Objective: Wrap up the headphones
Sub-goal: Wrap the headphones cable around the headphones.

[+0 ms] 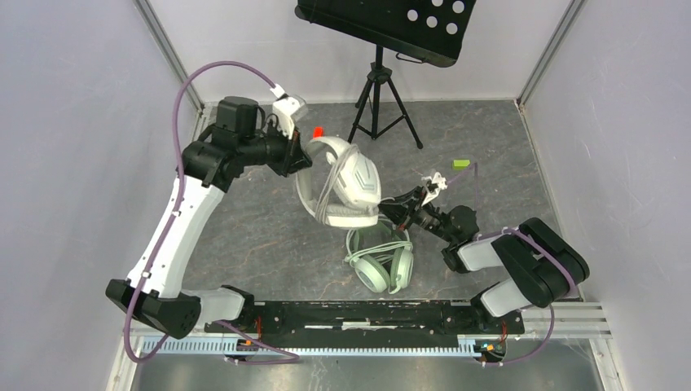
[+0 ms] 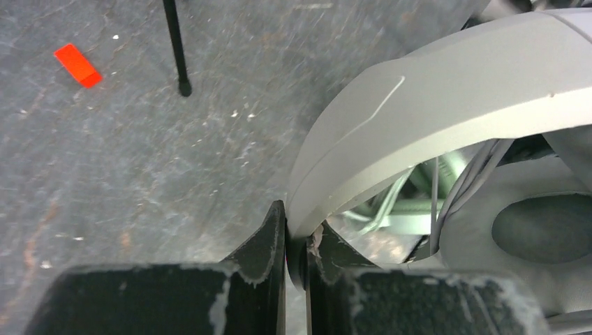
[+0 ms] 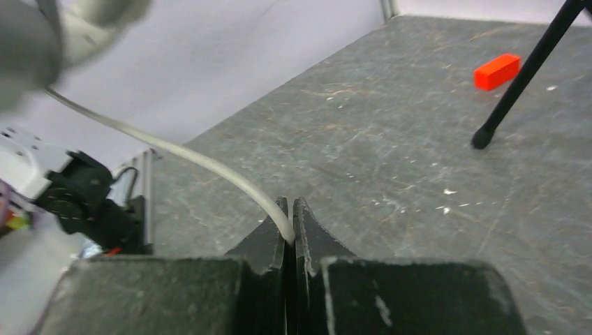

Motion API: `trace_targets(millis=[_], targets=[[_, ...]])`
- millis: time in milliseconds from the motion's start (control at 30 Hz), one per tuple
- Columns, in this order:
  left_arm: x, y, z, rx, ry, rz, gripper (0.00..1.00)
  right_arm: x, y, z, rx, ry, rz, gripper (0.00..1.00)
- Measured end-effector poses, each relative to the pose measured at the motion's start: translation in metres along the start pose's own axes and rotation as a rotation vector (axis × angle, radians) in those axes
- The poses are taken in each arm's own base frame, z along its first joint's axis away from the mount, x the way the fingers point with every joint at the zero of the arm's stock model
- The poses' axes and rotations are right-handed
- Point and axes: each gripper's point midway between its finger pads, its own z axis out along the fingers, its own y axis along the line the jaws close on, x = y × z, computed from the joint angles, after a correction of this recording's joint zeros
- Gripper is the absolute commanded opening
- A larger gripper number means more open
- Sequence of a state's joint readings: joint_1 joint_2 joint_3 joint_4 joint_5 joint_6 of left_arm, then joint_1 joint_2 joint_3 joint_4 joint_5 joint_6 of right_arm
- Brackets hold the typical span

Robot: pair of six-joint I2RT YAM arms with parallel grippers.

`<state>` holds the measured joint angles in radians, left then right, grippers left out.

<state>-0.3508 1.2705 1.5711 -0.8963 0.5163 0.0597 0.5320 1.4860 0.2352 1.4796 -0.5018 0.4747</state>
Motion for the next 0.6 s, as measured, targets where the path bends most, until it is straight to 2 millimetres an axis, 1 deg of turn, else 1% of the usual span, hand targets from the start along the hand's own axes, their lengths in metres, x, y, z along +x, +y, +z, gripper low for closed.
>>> trace_targets(millis=[100, 200, 300, 400, 467, 533, 600], targets=[[0.02, 0.01, 0.011, -0.025, 0.06, 0.146, 0.02, -0.002, 0.004, 0.0, -0.033, 0.017, 0.147, 0.0], [0.036, 0.015, 0.023, -0.037, 0.12, 0.299, 0.02, -0.008, 0.013, 0.003, -0.08, 0.027, 0.251, 0.0], [0.04, 0.017, 0.033, -0.036, 0.155, 0.415, 0.02, -0.02, 0.022, 0.008, -0.129, 0.026, 0.302, 0.0], [0.042, 0.027, 0.044, -0.04, 0.186, 0.493, 0.02, -0.031, 0.024, 0.015, -0.131, 0.035, 0.328, 0.04], [0.043, 0.034, 0.05, -0.049, 0.199, 0.532, 0.02, -0.031, 0.02, 0.019, -0.11, 0.065, 0.35, 0.04], [0.044, 0.041, 0.054, -0.062, 0.217, 0.569, 0.02, -0.024, 0.016, 0.021, -0.08, 0.108, 0.387, 0.05], [0.047, 0.049, 0.058, -0.08, 0.245, 0.605, 0.02, -0.016, 0.012, 0.022, -0.05, 0.149, 0.434, 0.08]])
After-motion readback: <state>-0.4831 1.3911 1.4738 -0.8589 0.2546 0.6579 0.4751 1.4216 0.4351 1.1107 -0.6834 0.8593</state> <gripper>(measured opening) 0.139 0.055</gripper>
